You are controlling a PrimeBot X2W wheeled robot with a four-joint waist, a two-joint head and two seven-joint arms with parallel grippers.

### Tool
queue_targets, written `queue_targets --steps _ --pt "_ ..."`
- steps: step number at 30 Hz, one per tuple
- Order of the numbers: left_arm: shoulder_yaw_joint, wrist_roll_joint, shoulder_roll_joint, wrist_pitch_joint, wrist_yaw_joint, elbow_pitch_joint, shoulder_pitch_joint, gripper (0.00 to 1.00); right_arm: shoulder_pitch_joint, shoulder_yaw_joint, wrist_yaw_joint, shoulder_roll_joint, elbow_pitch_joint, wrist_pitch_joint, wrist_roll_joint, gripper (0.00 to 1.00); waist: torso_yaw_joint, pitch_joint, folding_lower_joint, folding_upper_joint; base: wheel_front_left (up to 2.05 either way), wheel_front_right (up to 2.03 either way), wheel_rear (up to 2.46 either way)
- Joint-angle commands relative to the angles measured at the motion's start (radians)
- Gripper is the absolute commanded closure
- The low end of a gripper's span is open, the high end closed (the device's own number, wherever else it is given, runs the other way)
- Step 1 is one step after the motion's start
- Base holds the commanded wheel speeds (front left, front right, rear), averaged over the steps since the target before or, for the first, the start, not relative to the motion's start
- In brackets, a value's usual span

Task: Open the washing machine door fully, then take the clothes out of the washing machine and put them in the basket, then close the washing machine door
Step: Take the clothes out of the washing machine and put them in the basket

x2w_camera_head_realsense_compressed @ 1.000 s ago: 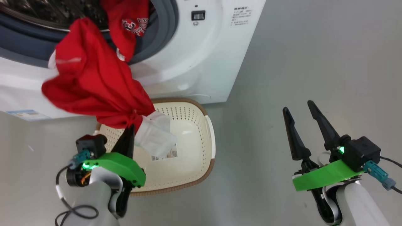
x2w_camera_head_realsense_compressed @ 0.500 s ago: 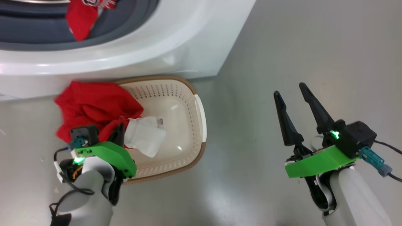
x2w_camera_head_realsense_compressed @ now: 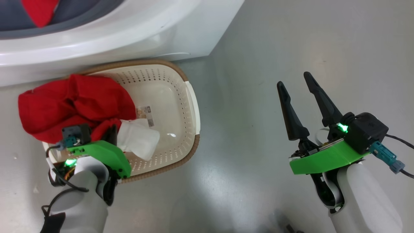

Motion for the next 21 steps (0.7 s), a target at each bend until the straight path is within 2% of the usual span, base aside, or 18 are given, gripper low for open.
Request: queue_targets --steps 1,4,5,6,7,8,21 --pt "0.025 -0.003 0.036 -0.012 0.007 -0.004 0.007 1.00 0.008 0.024 0.005 -0.001 -0.024 -0.006 0.014 0.00 -0.010 0.013 0.0000 0.0000 0.00 0.00 0.00" --pt "0.020 0.003 0.038 -0.012 0.014 0.005 0.005 1.00 0.006 0.027 0.005 -0.001 -0.024 -0.006 0.016 0.00 -0.013 0.018 0.0000 0.0000 0.00 0.00 0.00" --pt "0.018 0.003 0.038 -0.012 0.014 0.008 0.005 0.85 0.005 0.027 0.005 -0.001 -0.024 -0.006 0.017 0.00 -0.013 0.018 0.0000 0.0000 0.00 0.00 0.00" --pt "0.017 0.003 0.038 -0.012 0.014 0.011 0.004 0.59 0.004 0.027 0.005 -0.001 -0.023 -0.006 0.018 0.00 -0.013 0.019 0.0000 0.0000 0.00 0.00 0.00" --pt "0.015 0.003 0.037 -0.012 0.014 0.013 0.003 0.18 0.003 0.027 0.005 -0.001 -0.022 -0.006 0.018 0.00 -0.012 0.018 0.0000 0.0000 0.00 0.00 0.00" --pt "0.012 0.004 0.036 -0.012 0.015 0.015 0.002 0.00 0.002 0.027 0.005 -0.001 -0.021 -0.006 0.019 0.00 -0.011 0.018 0.0000 0.0000 0.00 0.00 0.00" --pt "-0.007 0.013 0.029 -0.012 0.009 -0.008 0.014 0.00 0.007 0.013 0.005 -0.001 0.002 -0.006 0.027 0.00 0.025 -0.045 0.0000 0.0000 0.00 0.00 0.00"
